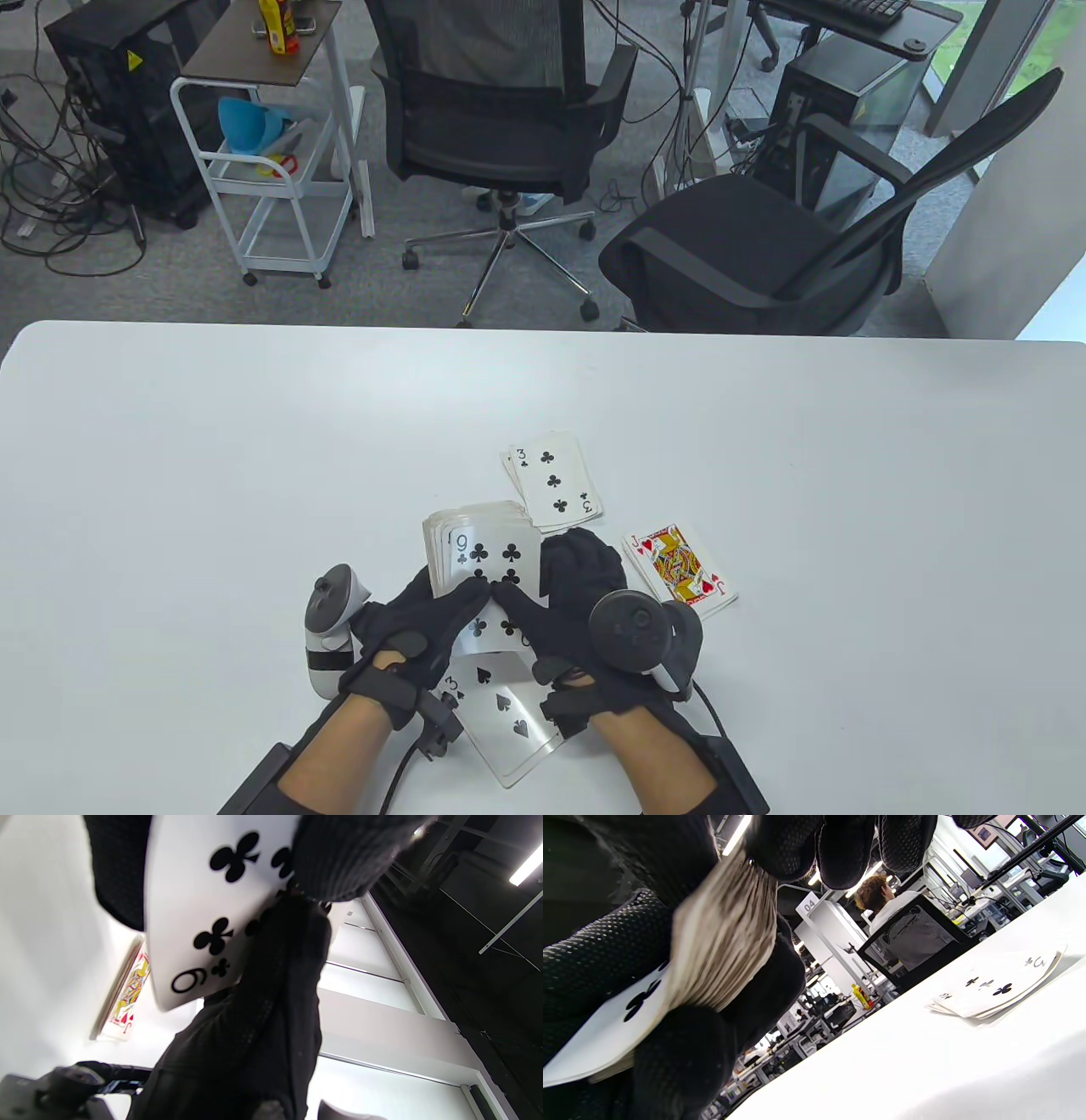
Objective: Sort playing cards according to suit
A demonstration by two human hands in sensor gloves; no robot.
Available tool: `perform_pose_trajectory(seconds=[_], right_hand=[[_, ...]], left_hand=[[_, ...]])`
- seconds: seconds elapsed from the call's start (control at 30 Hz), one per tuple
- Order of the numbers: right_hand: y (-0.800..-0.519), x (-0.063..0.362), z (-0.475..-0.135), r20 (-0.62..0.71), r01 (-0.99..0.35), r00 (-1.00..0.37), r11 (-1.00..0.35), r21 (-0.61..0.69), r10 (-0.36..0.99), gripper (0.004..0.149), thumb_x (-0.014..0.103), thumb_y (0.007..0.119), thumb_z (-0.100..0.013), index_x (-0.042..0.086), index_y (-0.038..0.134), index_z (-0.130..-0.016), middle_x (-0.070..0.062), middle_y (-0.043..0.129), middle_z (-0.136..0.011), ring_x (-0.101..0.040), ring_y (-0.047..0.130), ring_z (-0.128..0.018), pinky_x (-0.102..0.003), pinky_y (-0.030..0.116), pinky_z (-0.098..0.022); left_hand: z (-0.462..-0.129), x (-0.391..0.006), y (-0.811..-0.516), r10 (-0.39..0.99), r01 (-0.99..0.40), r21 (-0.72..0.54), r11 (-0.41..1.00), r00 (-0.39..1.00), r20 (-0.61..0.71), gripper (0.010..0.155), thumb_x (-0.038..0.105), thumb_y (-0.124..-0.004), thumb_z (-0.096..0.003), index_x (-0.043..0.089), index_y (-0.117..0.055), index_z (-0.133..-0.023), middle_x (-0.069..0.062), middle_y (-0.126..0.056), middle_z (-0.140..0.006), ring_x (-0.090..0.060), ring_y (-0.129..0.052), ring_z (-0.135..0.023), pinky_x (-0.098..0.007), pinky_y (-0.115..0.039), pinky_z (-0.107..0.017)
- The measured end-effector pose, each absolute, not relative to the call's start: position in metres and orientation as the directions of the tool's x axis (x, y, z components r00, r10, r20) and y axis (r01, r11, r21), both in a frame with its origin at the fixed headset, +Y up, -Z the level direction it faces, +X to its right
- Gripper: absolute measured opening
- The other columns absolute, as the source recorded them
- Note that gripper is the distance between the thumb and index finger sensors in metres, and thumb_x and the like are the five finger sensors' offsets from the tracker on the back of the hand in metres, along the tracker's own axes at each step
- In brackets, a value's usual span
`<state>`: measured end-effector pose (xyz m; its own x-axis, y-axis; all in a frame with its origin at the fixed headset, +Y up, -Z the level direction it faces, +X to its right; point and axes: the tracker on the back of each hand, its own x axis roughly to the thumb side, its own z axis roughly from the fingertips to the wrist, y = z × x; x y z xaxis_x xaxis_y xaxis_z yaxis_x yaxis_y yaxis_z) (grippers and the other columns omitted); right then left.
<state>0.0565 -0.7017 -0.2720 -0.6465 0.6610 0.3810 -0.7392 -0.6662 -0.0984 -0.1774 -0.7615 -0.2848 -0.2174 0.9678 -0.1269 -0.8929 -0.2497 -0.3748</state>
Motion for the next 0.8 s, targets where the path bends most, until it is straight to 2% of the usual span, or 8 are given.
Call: perform_pose_trajectory(seconds=[0.13, 0.23, 0.37, 0.43, 0.53, 0.63, 0.7, 0.8], right_hand=[[-0.703, 0.056, -0.273, 0.372, -0.771, -0.611, -0.632, -0.081, 0.698, 0.048, 0.045, 0.087, -0.052, 0.007, 0.075, -0.080, -0.019, 0.068, -0.097, -0.053, 0.055, -0.098, -0.073, 0.041, -0.067], [-0.703, 0.060, -0.274, 0.371, -0.791, -0.591, -0.605, -0.093, 0.716, 0.040, 0.038, 0.081, -0.055, 0.005, 0.081, -0.077, -0.018, 0.074, -0.095, -0.051, 0.059, -0.097, -0.073, 0.042, -0.067], [-0.702, 0.065, -0.278, 0.363, -0.794, -0.589, -0.601, -0.092, 0.722, 0.038, 0.036, 0.076, -0.057, 0.005, 0.088, -0.077, -0.018, 0.077, -0.096, -0.051, 0.060, -0.097, -0.073, 0.042, -0.067], [-0.703, 0.068, -0.279, 0.359, -0.801, -0.579, -0.592, -0.087, 0.732, 0.042, 0.040, 0.079, -0.056, 0.007, 0.087, -0.080, -0.018, 0.076, -0.097, -0.051, 0.060, -0.097, -0.074, 0.041, -0.066], [-0.703, 0.069, -0.283, 0.342, -0.754, -0.606, -0.656, 0.040, 0.718, 0.054, 0.049, 0.087, -0.054, 0.009, 0.078, -0.088, -0.020, 0.066, -0.103, -0.054, 0.051, -0.099, -0.075, 0.036, -0.067], [-0.702, 0.066, -0.285, 0.367, -0.774, -0.562, -0.627, 0.082, 0.742, 0.041, 0.040, 0.088, -0.055, 0.010, 0.082, -0.082, -0.018, 0.069, -0.102, -0.053, 0.053, -0.100, -0.075, 0.037, -0.067], [-0.701, 0.065, -0.284, 0.360, -0.792, -0.553, -0.608, 0.052, 0.751, 0.038, 0.037, 0.087, -0.055, 0.010, 0.083, -0.083, -0.018, 0.071, -0.101, -0.052, 0.055, -0.099, -0.075, 0.038, -0.067], [-0.696, 0.070, -0.287, 0.362, -0.783, -0.595, -0.619, -0.061, 0.717, 0.039, 0.035, 0.084, -0.056, 0.009, 0.081, -0.084, -0.017, 0.072, -0.100, -0.050, 0.058, -0.099, -0.074, 0.040, -0.068]], left_hand=[[-0.285, -0.179, -0.766, 0.957, -0.887, -0.365, -0.284, -0.241, -0.158, 0.063, 0.047, -0.087, -0.0560, 0.026, -0.058, -0.107, -0.002, -0.080, -0.101, -0.030, -0.095, -0.085, -0.041, -0.096, -0.049], [-0.286, -0.180, -0.768, 0.953, -0.881, -0.368, -0.296, -0.245, -0.179, 0.064, 0.049, -0.087, -0.0561, 0.025, -0.057, -0.107, -0.002, -0.079, -0.102, -0.030, -0.094, -0.085, -0.041, -0.095, -0.049], [-0.287, -0.181, -0.768, 0.953, -0.882, -0.367, -0.294, -0.243, -0.178, 0.064, 0.049, -0.087, -0.0564, 0.025, -0.057, -0.108, -0.001, -0.078, -0.103, -0.030, -0.094, -0.086, -0.041, -0.095, -0.050], [-0.286, -0.183, -0.765, 0.952, -0.888, -0.345, -0.304, -0.264, -0.157, 0.063, 0.048, -0.087, -0.0564, 0.025, -0.057, -0.107, -0.002, -0.079, -0.102, -0.030, -0.094, -0.086, -0.041, -0.095, -0.050], [-0.286, -0.189, -0.759, 0.943, -0.903, -0.273, -0.331, -0.311, -0.115, 0.062, 0.047, -0.086, -0.0565, 0.026, -0.057, -0.107, -0.001, -0.079, -0.102, -0.030, -0.094, -0.085, -0.041, -0.095, -0.049], [-0.288, -0.197, -0.757, 0.943, -0.914, -0.235, -0.332, -0.319, -0.090, 0.062, 0.047, -0.086, -0.0563, 0.026, -0.057, -0.107, -0.001, -0.078, -0.102, -0.029, -0.094, -0.086, -0.040, -0.095, -0.050], [-0.289, -0.198, -0.758, 0.931, -0.900, -0.237, -0.365, -0.350, -0.104, 0.063, 0.048, -0.086, -0.0563, 0.026, -0.056, -0.107, -0.001, -0.078, -0.103, -0.030, -0.093, -0.087, -0.041, -0.095, -0.051], [-0.291, -0.204, -0.756, 0.926, -0.899, -0.219, -0.378, -0.366, -0.094, 0.063, 0.048, -0.086, -0.0563, 0.026, -0.056, -0.107, -0.001, -0.077, -0.103, -0.030, -0.093, -0.087, -0.041, -0.095, -0.051]])
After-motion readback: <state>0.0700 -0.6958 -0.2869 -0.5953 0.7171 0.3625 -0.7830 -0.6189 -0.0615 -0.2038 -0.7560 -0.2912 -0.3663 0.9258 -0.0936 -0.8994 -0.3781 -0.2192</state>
